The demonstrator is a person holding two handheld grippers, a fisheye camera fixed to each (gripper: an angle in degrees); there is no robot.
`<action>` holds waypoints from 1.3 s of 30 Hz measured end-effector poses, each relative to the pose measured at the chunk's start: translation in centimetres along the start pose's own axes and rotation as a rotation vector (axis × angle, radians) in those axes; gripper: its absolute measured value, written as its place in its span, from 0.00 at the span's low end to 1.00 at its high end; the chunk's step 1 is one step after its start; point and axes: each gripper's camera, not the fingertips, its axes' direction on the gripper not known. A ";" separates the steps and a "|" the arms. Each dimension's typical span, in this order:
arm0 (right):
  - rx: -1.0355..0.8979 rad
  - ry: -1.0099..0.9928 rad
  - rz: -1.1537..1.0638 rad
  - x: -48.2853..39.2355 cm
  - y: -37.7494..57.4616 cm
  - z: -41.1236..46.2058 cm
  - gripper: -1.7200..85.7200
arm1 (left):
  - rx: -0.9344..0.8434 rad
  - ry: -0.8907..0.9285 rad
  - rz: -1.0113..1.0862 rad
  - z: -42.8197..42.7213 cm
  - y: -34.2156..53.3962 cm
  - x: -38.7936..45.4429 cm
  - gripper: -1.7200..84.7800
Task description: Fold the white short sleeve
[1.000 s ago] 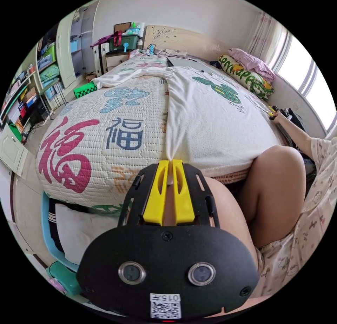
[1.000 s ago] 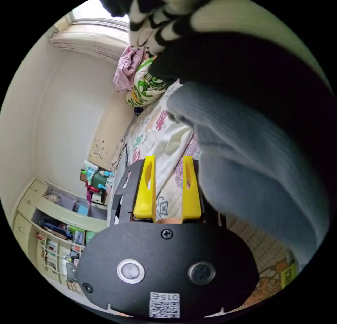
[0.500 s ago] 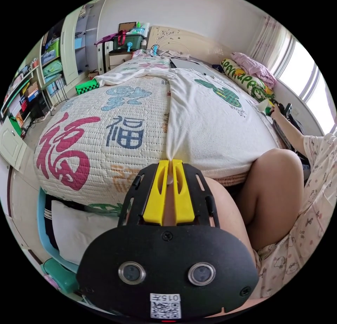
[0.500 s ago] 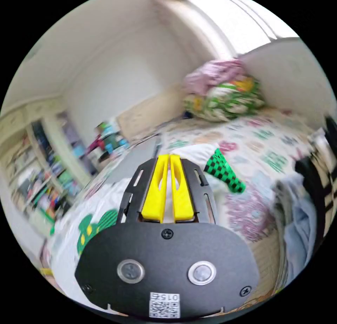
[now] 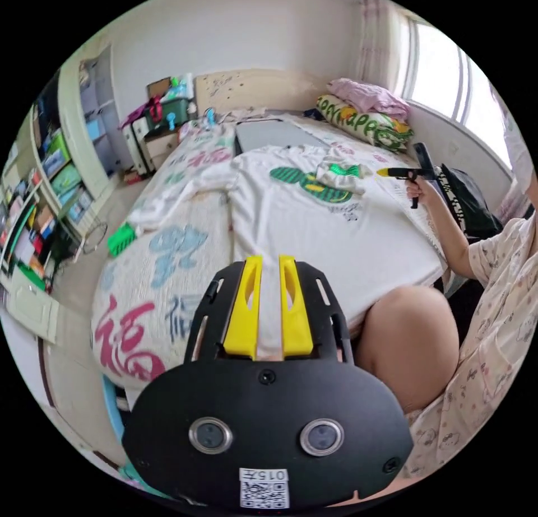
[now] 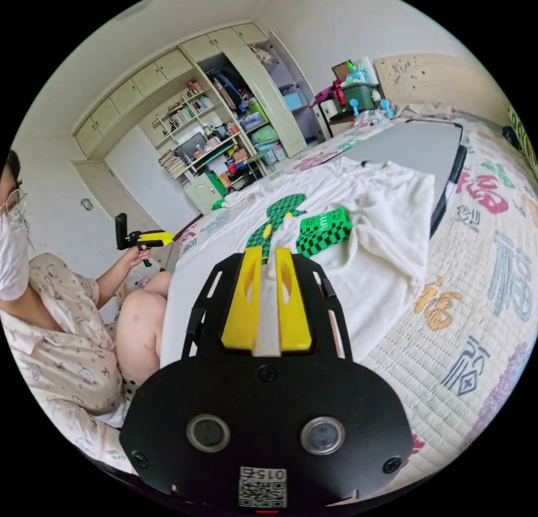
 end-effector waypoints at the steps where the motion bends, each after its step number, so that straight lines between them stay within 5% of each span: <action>1: 0.016 0.031 0.004 0.4 -0.1 -0.4 0.09 | 0.035 0.034 0.062 1.2 -3.6 2.1 0.09; 6: 0.182 0.024 0.091 6.2 2.0 -0.9 0.11 | 0.148 0.225 0.264 9.8 -18.1 11.2 0.13; 11: 0.332 0.099 0.169 9.4 4.9 -2.0 0.13 | 0.085 0.343 0.149 26.1 -31.1 15.0 0.17; 18: 0.184 0.263 0.186 12.1 6.1 -3.8 0.14 | -0.135 0.323 0.124 38.5 -36.9 16.5 0.15; 24: -0.001 0.354 0.155 13.9 6.1 -0.1 0.15 | -0.168 0.318 0.147 40.5 -35.8 16.5 0.04; 28: -0.006 0.356 0.152 14.9 6.4 0.2 0.14 | 0.057 0.442 0.064 34.9 -31.3 12.1 0.03; 32: 0.013 0.356 0.169 16.4 6.9 -0.3 0.14 | 0.221 0.492 0.064 28.5 -21.4 5.8 0.03; 39: -0.068 0.435 0.131 17.4 6.5 1.4 0.14 | 0.129 0.503 -0.154 28.6 -7.7 -0.5 0.13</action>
